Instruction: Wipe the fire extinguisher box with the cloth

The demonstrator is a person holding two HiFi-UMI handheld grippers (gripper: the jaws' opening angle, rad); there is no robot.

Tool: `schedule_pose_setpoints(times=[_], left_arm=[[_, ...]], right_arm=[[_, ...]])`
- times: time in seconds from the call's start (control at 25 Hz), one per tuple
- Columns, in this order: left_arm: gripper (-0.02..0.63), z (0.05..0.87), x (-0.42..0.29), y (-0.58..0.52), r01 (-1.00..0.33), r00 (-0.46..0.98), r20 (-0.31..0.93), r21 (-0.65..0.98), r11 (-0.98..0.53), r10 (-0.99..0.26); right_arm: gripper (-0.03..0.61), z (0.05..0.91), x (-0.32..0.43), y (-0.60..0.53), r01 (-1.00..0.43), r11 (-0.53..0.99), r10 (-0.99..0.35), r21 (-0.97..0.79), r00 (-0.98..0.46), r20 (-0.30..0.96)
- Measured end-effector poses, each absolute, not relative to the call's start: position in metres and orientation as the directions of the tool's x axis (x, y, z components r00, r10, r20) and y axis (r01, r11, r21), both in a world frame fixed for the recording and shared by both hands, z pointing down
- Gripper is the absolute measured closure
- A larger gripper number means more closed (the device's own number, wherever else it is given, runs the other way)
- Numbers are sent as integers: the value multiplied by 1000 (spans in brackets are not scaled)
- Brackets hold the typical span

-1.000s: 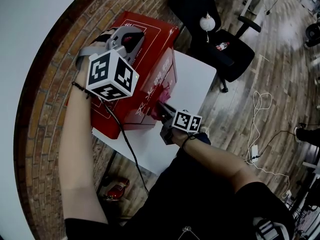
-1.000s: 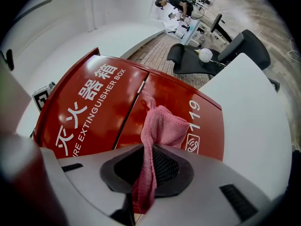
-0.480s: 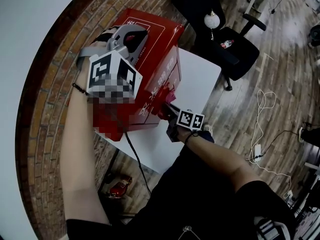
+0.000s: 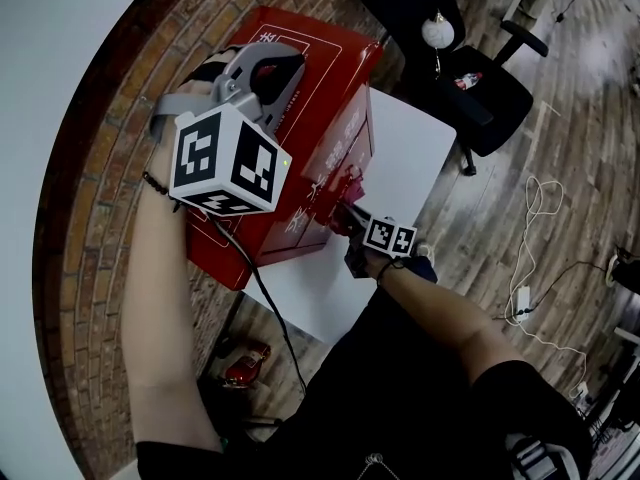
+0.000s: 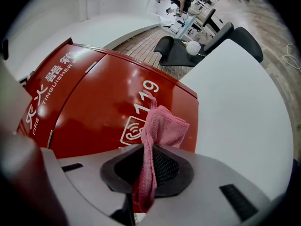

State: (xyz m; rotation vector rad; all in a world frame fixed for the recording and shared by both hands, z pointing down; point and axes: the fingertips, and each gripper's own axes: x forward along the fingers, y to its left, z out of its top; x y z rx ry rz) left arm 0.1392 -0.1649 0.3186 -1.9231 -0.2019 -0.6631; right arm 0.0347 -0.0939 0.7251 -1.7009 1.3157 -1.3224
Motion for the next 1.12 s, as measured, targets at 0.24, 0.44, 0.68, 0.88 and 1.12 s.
schedule_pose_setpoints(times=[0.24, 0.44, 0.68, 0.88, 1.12], left_arm=[[589, 318, 139, -164, 423, 832, 532, -791, -443, -155], [589, 318, 139, -164, 424, 832, 533, -790, -442, -154], [589, 317, 138, -165, 421, 834, 530, -792, -441, -156], [589, 317, 139, -165, 419, 836, 527, -794, -441, -155], [589, 317, 138, -165, 414, 839, 522, -797, -440, -156]], right_arm=[[516, 751, 38, -93, -354, -347, -930, -869, 8, 368], [515, 768, 39, -92, -338, -367, -922, -867, 8, 387], [516, 789, 39, -93, -317, -414, -901, -853, 8, 434], [516, 810, 36, -92, -324, -454, -875, -830, -13, 484], [515, 824, 34, -93, -325, -471, -867, -820, -4, 499]])
